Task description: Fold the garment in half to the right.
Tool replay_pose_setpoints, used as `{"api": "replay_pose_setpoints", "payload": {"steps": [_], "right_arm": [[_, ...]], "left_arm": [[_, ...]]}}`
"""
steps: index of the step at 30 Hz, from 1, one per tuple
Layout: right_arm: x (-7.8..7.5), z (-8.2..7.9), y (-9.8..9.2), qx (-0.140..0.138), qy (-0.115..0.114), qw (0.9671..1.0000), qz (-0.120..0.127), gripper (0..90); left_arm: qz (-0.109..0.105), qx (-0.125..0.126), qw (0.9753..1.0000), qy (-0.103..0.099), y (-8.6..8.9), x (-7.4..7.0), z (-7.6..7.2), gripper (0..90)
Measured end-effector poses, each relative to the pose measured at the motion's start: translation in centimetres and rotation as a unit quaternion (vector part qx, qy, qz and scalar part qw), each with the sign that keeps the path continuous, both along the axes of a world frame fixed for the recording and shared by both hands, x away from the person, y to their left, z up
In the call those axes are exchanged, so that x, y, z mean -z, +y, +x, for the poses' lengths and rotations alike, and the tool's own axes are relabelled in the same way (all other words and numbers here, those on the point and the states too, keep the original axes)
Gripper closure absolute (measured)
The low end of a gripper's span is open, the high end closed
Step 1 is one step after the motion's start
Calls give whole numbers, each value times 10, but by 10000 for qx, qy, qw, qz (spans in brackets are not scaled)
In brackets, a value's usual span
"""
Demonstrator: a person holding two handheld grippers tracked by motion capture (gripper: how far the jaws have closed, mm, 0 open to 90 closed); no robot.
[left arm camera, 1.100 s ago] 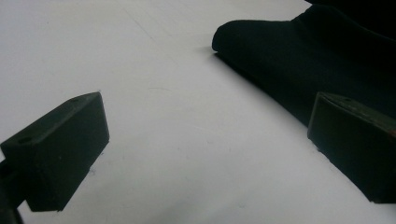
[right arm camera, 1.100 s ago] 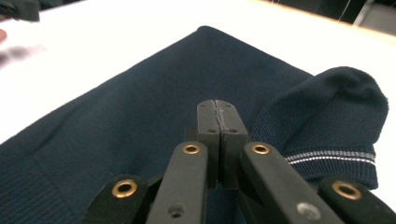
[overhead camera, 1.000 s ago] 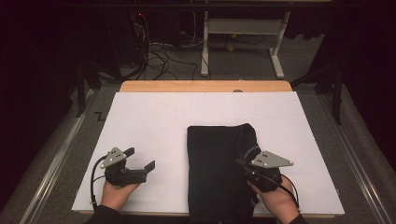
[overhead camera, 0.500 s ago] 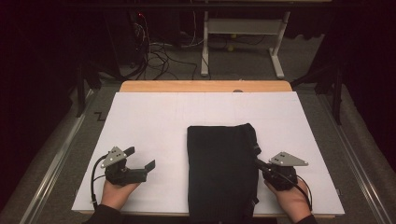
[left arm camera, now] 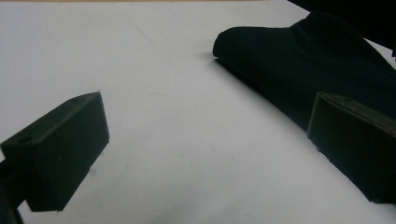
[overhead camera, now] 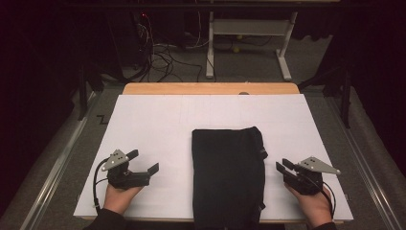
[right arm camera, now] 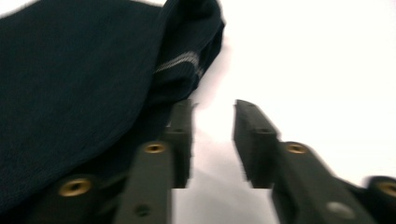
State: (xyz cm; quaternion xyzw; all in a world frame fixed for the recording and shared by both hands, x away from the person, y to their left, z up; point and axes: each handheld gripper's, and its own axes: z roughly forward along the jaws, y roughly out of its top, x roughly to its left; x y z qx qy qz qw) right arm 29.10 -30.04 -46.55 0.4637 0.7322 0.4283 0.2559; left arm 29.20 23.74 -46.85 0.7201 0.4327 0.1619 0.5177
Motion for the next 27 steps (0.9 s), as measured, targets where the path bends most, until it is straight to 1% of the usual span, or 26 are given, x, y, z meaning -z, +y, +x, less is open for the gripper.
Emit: {"api": "replay_pose_setpoints", "payload": {"steps": [2, 4, 9, 12, 15, 19, 22, 26, 27], "right_arm": [[0, -2, -3, 32, -92, 9999, 83, 556], [-1, -4, -6, 65, -220, 9997, 109, 481], [-1, -9, -14, 26, -422, 9989, 222, 387], [-2, -11, -19, -3, -475, 9982, 360, 327], [-2, -12, -21, -47, -480, 9977, 468, 253], [-3, -13, -19, -122, -477, 9974, 525, 169], [-6, -15, -15, -185, -539, 9969, 547, 133], [-11, -19, -11, -134, -666, 9961, 558, 7], [-12, -20, -11, -116, -684, 9960, 570, 1]], "left_arm": [[-4, 2, 10000, -9, -1, 0, 0, 0], [-14, 7, 10000, -2, -1, 0, 0, 0], [-37, 18, 10000, 8, 0, 1, 0, 0], [-49, 8, 10000, 10, 0, 1, 0, 0], [-48, 14, 10000, 16, 1, 1, 0, 0], [-51, 24, 10000, 15, 1, 1, 0, 0], [4, 70, 10000, -22, -1, -1, -1, 0], [26, 125, 9999, -75, -3, -3, -1, 0], [24, 139, 9999, -81, -3, -4, 0, 0]]}}
